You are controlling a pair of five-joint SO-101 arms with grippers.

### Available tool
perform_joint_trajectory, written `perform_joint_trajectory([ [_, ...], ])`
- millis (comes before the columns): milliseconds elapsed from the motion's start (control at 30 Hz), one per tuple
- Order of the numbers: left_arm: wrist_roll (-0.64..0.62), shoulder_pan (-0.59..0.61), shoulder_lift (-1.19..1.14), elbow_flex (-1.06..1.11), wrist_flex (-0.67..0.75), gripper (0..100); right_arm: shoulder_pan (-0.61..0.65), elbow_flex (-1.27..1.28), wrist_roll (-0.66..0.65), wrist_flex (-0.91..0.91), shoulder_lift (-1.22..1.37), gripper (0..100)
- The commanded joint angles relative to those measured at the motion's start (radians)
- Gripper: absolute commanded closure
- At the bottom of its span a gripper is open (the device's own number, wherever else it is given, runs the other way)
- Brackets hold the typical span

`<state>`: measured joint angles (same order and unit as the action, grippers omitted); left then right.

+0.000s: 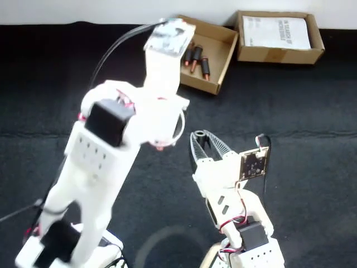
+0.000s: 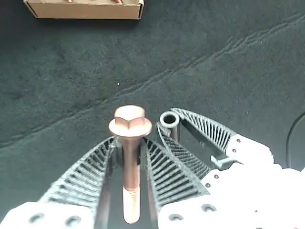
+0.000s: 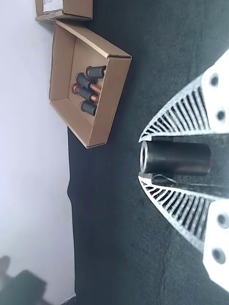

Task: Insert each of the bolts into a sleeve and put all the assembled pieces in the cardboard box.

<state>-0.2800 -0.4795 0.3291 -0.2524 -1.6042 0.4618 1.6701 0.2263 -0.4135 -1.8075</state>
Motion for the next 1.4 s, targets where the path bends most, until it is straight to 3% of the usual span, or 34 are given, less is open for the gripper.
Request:
perform_joint_trajectory([
  [0,0.006,-0.012,0.199,0.302,0.249,99,0.007,0.079,-0.009,0.031,-0.027,99.1],
  [367,0.006,-0.013,0.519,1.082,1.25,99,0.008,0.134,-0.011,0.156,-0.025,99.1],
  [533,0.005,-0.012,0.572,1.188,1.485,99,0.008,0.134,-0.011,0.157,-0.025,99.1],
  [933,0.069,-0.044,0.588,1.11,1.537,99,0.041,0.134,-0.011,0.157,-0.025,99.1],
  [1367,0.068,-0.133,0.659,1.112,1.338,99,0.036,0.134,-0.011,0.157,-0.025,99.1],
])
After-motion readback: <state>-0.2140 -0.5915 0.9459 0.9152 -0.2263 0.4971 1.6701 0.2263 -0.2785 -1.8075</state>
